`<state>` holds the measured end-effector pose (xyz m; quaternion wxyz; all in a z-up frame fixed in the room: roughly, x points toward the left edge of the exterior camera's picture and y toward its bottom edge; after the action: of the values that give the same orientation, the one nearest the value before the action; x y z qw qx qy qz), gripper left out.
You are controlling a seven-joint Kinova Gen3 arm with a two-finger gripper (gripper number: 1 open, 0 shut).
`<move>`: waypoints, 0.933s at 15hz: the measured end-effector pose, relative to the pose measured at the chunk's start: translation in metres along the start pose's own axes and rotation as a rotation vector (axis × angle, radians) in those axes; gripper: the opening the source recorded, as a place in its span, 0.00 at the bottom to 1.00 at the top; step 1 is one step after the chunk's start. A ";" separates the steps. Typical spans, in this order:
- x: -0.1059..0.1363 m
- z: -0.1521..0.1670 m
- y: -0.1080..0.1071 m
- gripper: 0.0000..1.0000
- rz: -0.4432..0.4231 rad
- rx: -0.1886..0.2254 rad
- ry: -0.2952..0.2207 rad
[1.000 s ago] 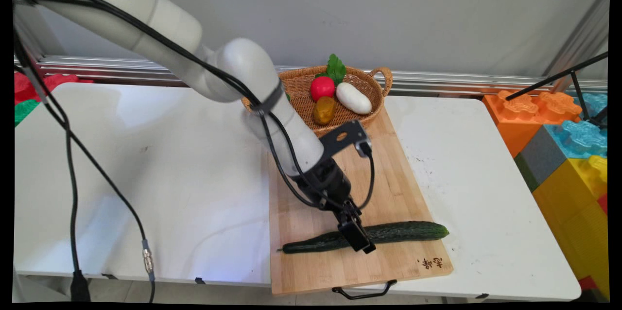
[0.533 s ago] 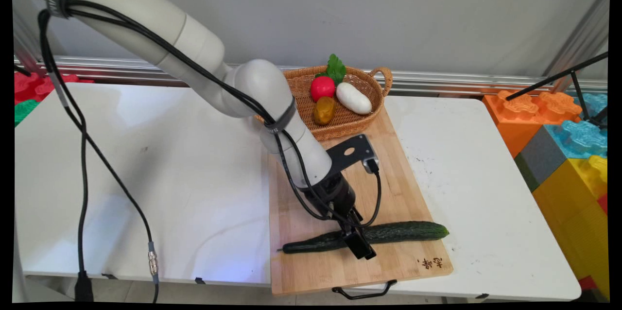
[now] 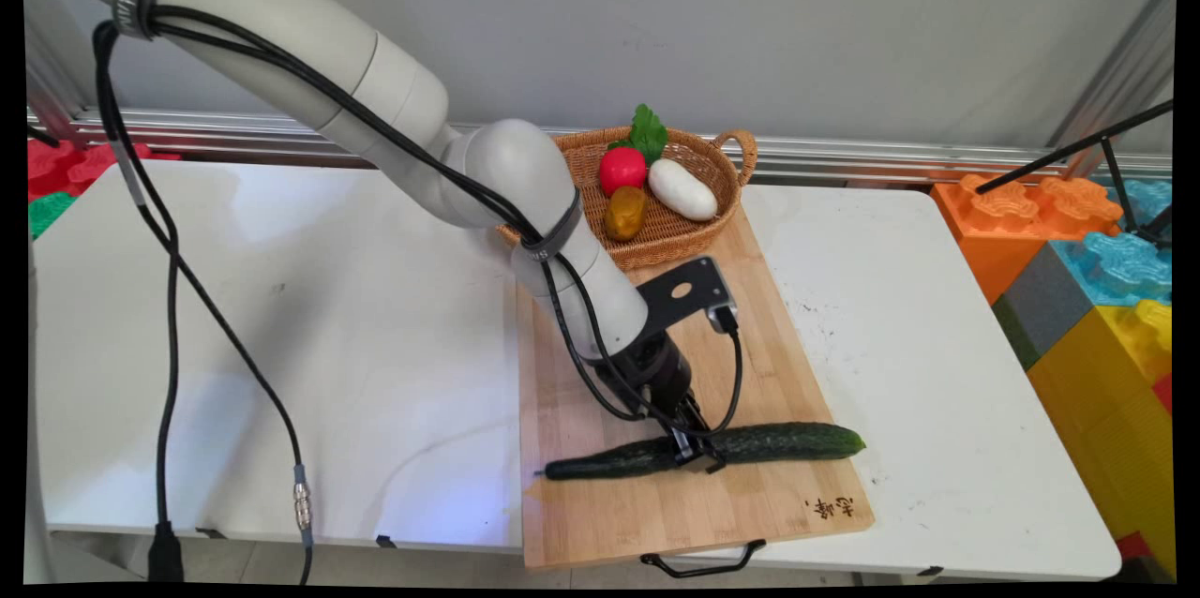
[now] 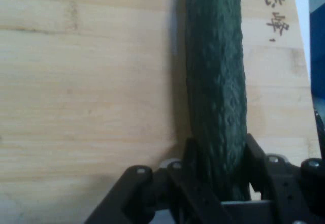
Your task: Place the picked object in the vegetable basket
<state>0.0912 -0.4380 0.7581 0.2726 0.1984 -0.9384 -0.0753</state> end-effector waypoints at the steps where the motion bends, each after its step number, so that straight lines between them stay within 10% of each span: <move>1: 0.001 -0.003 0.000 0.00 0.000 0.005 0.000; 9: 0.025 -0.059 0.008 0.00 -0.002 -0.073 0.056; 14: 0.038 -0.106 -0.033 0.00 0.049 -0.047 0.088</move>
<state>0.1298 -0.4872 0.8573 0.3197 0.1722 -0.9281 -0.0820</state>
